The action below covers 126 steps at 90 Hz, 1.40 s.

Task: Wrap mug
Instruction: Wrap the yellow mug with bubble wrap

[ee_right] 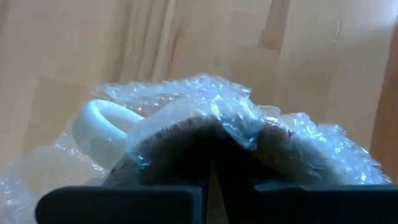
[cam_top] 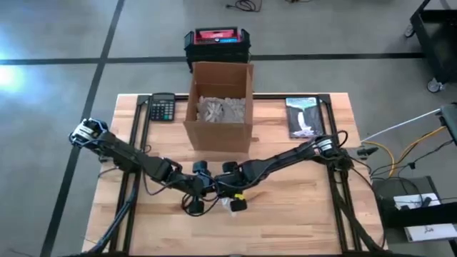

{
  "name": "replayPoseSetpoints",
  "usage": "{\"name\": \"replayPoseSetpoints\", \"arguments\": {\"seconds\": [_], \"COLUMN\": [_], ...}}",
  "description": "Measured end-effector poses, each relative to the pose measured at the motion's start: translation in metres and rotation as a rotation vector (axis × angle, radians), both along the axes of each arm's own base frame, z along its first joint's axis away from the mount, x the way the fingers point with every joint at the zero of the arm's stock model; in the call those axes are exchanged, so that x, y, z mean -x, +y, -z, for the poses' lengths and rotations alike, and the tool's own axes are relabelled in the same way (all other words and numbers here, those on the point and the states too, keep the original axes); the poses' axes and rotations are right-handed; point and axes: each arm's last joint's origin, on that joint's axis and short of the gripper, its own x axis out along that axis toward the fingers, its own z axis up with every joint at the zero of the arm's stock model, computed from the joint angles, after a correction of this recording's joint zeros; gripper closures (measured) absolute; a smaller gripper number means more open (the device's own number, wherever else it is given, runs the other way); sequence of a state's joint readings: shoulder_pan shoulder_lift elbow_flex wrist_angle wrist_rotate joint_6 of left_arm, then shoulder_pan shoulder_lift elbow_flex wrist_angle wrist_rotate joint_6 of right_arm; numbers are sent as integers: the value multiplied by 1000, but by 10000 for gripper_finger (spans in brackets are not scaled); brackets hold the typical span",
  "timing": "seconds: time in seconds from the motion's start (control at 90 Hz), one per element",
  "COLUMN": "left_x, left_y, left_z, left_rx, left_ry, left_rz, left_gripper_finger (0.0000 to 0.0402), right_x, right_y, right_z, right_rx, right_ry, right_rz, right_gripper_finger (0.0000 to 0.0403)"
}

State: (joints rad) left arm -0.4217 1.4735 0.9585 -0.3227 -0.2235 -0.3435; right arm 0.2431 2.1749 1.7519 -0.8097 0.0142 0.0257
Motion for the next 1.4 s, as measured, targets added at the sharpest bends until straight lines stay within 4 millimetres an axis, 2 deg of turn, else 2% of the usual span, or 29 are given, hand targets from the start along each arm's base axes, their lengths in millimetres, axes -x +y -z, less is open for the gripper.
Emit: {"name": "replayPoseSetpoints", "arguments": {"seconds": [0.178, 0.478, 0.656, 0.789, 1.011, 1.144, 1.3, 1.4], "left_x": [1, 6, 14, 11, -14, -20, -20, -19], "left_y": [1, 7, 16, 15, 7, 4, 4, 4], "left_z": [18, 44, 52, 63, 77, 80, 82, 82], "left_rx": [-47, -109, -37, -39, -27, -36, -34, -27], "left_ry": [-13, -353, -552, -546, -558, -524, -513, -507], "left_rz": [45, 38, -11, -11, -6, 1, 4, 3], "left_gripper_finger": [402, 402, 402, 402, 402, 402, 402, 402], "right_x": [1, 1, 1, 1, 3, 5, 11, 18], "right_y": [0, 0, 0, 0, 0, 0, -2, -5], "right_z": [-8, -11, -11, -11, -19, -26, -40, -59], "right_rx": [-6, -4, -4, -4, -11, -15, -10, -2], "right_ry": [-25, -35, -35, -38, -50, -59, -59, -68], "right_rz": [-1, -3, -3, -4, -14, -15, -13, -5], "right_gripper_finger": [389, 389, 389, 389, 389, 389, 389, 389]}}
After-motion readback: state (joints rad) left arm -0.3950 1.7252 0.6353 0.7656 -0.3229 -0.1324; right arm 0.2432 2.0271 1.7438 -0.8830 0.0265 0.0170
